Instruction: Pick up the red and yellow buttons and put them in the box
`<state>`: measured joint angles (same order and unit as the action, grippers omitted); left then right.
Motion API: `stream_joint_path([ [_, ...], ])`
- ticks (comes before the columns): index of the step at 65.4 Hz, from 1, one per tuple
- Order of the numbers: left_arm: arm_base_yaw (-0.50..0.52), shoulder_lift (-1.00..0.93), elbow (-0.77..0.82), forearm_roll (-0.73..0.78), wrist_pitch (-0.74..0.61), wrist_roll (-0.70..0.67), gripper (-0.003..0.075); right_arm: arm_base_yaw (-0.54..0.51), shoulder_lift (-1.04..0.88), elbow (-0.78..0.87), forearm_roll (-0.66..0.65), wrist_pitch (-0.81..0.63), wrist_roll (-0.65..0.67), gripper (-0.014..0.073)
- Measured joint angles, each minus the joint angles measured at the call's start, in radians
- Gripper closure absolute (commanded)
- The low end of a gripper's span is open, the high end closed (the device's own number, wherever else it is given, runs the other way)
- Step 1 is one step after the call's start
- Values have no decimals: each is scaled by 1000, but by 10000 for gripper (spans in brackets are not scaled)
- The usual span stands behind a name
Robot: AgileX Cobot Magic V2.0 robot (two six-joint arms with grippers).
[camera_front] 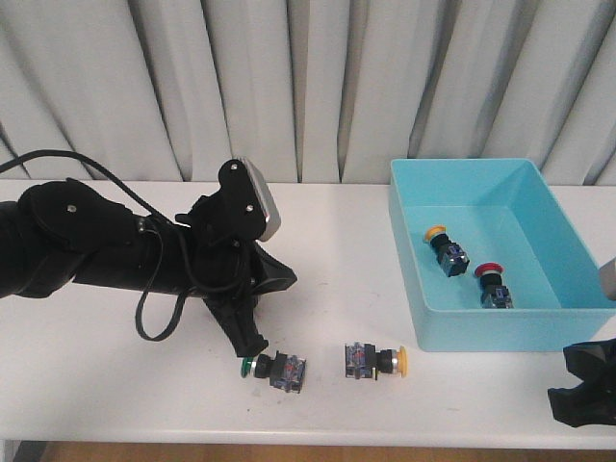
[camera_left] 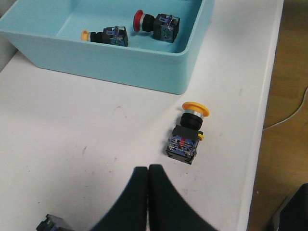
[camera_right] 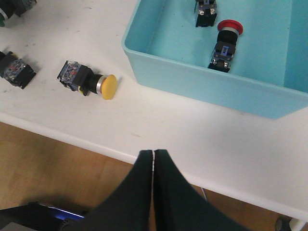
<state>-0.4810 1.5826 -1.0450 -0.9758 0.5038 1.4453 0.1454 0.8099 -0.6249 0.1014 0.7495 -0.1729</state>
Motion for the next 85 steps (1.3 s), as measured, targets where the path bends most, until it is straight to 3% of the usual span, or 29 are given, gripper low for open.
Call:
stream_joint_path([
  [10, 0, -55, 0, 185, -42, -238, 727, 0, 0, 0, 0, 0, 0, 601],
  [23, 35, -201, 1, 646, -76, -888, 727, 0, 0, 0, 0, 0, 0, 601],
  [30, 75, -301, 42, 866, -75, -1173, 727, 0, 0, 0, 0, 0, 0, 601],
  [35, 103, -380, 95, 976, -75, -1298, 727, 0, 0, 0, 0, 0, 0, 601],
  [43, 146, -538, 226, 1060, -105, -1387, 727, 0, 0, 0, 0, 0, 0, 601],
  [56, 277, -900, 516, 1080, -207, -1407, 727, 0, 0, 0, 0, 0, 0, 601],
  [68, 412, -1255, 776, 1083, -222, -1431, 727, 0, 0, 0, 0, 0, 0, 601],
  [85, 450, -1525, 1019, 1083, -258, -1512, 727, 0, 0, 0, 0, 0, 0, 601],
])
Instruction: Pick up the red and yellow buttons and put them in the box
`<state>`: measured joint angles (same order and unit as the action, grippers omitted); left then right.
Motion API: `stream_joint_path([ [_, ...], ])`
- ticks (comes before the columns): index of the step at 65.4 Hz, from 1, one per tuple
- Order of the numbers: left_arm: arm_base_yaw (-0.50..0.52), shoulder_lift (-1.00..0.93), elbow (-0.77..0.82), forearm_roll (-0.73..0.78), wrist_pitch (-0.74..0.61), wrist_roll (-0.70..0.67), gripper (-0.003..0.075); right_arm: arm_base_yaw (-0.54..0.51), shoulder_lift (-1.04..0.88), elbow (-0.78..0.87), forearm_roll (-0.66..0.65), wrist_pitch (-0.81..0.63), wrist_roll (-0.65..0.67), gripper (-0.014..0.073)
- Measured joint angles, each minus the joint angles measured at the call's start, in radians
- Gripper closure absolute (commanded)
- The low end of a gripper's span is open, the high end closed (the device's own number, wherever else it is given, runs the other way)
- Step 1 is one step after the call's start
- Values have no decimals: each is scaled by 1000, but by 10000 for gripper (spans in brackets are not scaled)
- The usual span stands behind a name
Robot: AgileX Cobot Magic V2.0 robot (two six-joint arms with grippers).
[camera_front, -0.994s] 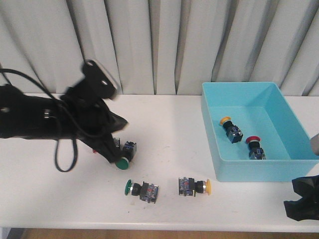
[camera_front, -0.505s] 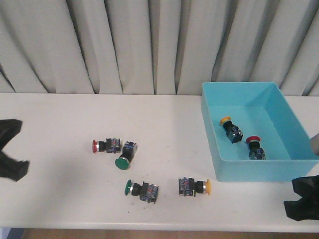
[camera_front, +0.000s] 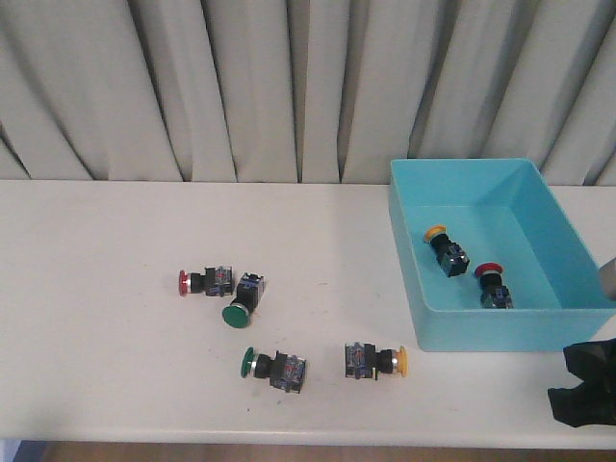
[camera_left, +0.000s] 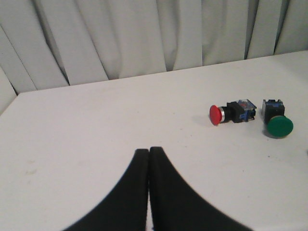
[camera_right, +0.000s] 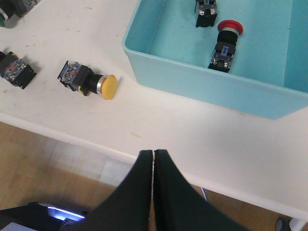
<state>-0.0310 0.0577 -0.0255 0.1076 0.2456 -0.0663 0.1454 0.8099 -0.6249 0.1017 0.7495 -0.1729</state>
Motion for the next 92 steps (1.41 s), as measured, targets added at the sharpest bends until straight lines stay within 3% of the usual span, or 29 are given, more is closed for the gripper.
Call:
stream_joint_path([
  [18, 3, -69, 52, -11, -223, -22, 727, 0, 0, 0, 0, 1, 0, 601],
  [34, 3, -69, 52, -73, -185, -28, 727, 0, 0, 0, 0, 1, 0, 601],
  [92, 3, -69, 52, -73, -222, 19, 727, 0, 0, 0, 0, 1, 0, 601],
])
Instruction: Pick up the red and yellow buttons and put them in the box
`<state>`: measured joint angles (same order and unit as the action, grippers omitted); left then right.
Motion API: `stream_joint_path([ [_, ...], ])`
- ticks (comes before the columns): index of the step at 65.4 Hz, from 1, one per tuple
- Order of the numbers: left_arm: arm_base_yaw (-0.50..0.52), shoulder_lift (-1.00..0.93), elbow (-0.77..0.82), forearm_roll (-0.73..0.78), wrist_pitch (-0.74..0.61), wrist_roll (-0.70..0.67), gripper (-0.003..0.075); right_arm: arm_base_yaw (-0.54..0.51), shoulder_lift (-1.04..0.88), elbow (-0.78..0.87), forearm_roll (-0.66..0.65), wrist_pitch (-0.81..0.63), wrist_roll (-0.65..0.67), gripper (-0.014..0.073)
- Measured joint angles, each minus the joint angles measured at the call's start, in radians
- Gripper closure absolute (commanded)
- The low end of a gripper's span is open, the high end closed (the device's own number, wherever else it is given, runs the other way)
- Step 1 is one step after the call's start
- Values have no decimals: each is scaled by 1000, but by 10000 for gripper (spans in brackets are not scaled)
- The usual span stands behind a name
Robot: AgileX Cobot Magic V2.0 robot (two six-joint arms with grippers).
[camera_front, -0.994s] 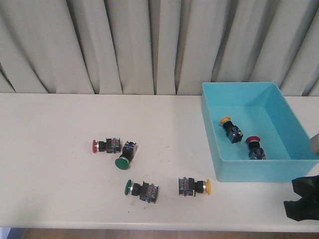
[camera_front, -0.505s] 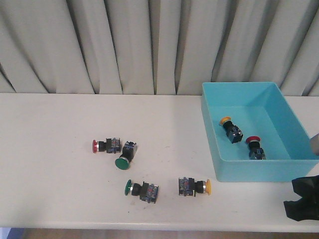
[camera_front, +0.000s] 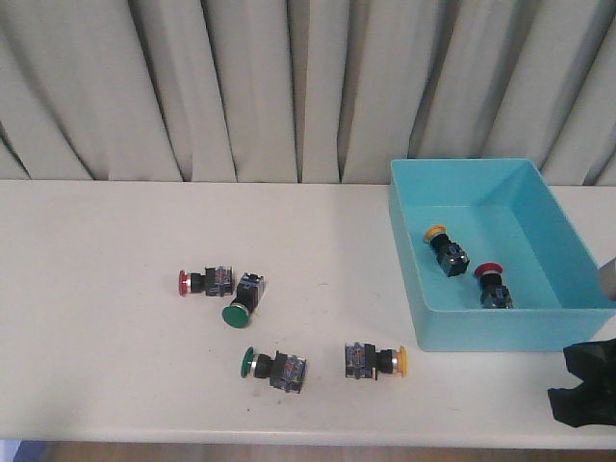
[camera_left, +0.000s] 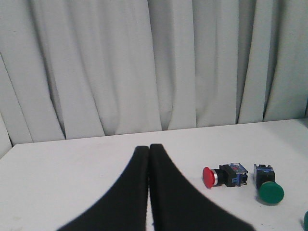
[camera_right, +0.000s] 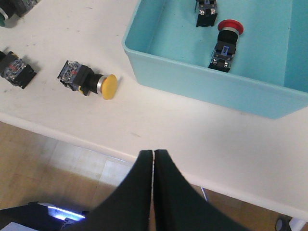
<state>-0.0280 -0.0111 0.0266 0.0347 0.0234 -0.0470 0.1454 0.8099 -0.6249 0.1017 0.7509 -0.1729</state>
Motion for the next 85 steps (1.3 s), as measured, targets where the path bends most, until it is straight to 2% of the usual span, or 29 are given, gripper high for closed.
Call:
stream_joint_path([
  [14, 0, 0, 0, 0, 0, 0, 727, 0, -2, 1, -3, -1, -1, 601],
  [20, 0, 0, 0, 0, 0, 0, 727, -6, -54, 30, -25, -46, -9, 600],
  [34, 0, 0, 0, 0, 0, 0, 727, -104, -413, 235, -26, -339, -19, 600],
  [41, 0, 0, 0, 0, 0, 0, 727, -115, -602, 332, -21, -380, -19, 600],
  [47, 0, 0, 0, 0, 0, 0, 727, -115, -685, 385, -18, -396, -18, 598],
  [63, 0, 0, 0, 0, 0, 0, 727, -115, -796, 573, -108, -561, 156, 597],
  [73, 0, 0, 0, 0, 0, 0, 727, -115, -819, 651, -116, -677, 173, 597],
  [85, 0, 0, 0, 0, 0, 0, 727, -115, -819, 651, -128, -699, 183, 597],
])
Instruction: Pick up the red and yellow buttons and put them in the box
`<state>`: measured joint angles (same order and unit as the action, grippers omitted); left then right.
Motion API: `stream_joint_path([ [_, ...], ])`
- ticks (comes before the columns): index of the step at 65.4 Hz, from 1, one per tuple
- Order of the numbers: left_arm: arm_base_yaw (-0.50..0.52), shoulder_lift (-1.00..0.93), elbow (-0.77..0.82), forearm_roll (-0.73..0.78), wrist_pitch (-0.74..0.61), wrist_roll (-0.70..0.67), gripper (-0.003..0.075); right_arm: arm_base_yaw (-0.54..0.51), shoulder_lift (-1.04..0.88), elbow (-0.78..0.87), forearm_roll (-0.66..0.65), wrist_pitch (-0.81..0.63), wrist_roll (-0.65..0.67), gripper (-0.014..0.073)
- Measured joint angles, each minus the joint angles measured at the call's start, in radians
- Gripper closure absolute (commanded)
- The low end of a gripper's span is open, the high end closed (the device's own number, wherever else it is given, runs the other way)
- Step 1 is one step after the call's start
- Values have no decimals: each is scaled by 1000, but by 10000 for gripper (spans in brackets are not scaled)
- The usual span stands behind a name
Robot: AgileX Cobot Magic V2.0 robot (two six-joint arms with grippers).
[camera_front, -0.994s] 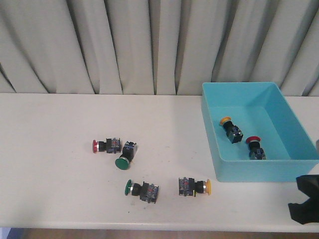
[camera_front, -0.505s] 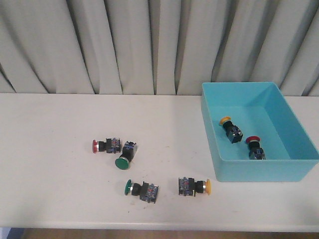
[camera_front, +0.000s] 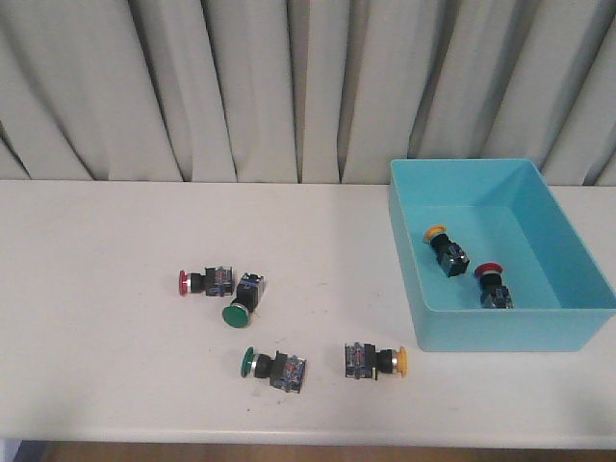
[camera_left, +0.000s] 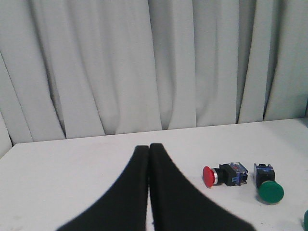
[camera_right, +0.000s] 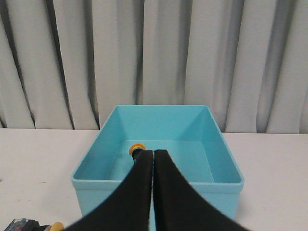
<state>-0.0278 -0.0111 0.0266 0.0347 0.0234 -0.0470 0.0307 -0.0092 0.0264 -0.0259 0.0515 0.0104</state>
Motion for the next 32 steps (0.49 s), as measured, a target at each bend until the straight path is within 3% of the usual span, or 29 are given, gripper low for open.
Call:
stream_joint_path([
  [32, 0, 0, 0, 0, 0, 0, 727, 0, 0, 0, -15, 0, 0, 597],
])
